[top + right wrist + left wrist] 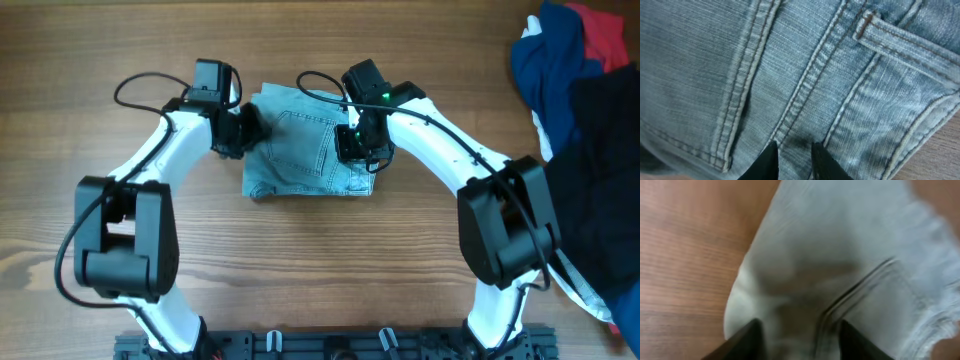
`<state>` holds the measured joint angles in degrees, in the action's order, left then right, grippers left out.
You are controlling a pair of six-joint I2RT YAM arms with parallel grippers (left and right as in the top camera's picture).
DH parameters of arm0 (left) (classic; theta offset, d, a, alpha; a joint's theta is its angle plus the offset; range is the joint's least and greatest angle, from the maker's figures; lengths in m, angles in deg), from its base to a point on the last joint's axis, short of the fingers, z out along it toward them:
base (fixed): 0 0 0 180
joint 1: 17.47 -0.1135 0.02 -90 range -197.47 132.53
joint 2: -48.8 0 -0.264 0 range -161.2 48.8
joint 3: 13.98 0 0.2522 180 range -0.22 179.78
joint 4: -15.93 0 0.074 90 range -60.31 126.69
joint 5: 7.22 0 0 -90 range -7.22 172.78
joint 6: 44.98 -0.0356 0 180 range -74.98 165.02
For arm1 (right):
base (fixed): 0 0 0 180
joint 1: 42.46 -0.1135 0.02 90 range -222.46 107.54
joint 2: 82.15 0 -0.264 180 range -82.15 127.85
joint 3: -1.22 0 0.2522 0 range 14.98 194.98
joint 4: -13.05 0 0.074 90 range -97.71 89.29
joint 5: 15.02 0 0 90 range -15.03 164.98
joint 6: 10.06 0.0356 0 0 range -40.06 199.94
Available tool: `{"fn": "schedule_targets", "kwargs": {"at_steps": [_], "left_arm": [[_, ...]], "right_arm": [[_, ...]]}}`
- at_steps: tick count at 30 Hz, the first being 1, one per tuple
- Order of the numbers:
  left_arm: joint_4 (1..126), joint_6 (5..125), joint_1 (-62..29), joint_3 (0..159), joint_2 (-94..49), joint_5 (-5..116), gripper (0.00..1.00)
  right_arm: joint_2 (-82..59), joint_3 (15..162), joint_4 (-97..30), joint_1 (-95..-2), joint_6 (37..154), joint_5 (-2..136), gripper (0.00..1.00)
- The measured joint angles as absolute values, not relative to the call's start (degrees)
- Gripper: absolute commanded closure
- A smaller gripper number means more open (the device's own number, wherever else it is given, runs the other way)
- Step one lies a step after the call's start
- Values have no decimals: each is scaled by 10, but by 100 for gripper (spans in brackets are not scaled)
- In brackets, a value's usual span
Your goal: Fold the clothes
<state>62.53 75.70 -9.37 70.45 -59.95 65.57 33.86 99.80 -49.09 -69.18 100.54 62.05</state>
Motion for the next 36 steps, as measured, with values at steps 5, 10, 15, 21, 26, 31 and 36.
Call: {"fn": "schedule_targets", "kwargs": {"at_steps": [5,10,15,21,26,31,36], "left_arm": [[702,756,-88,705,-604,656,62],[754,755,-66,693,-604,658,59],[796,755,-39,665,-604,648,54],[858,757,-1,642,-604,605,67],[852,753,21,639,-595,602,62],[860,736,16,640,-503,642,0],[827,679,-12,690,-415,665,0]], "right_arm": [[364,998,-463,-692,1002,628,77],[380,998,-435,-692,1002,628,77],[390,998,-388,-692,1002,628,76],[398,998,-303,-695,988,632,74],[398,1014,-320,-697,960,643,74],[360,1021,-330,-694,948,681,72],[214,1024,-354,-688,948,710,72]]}}
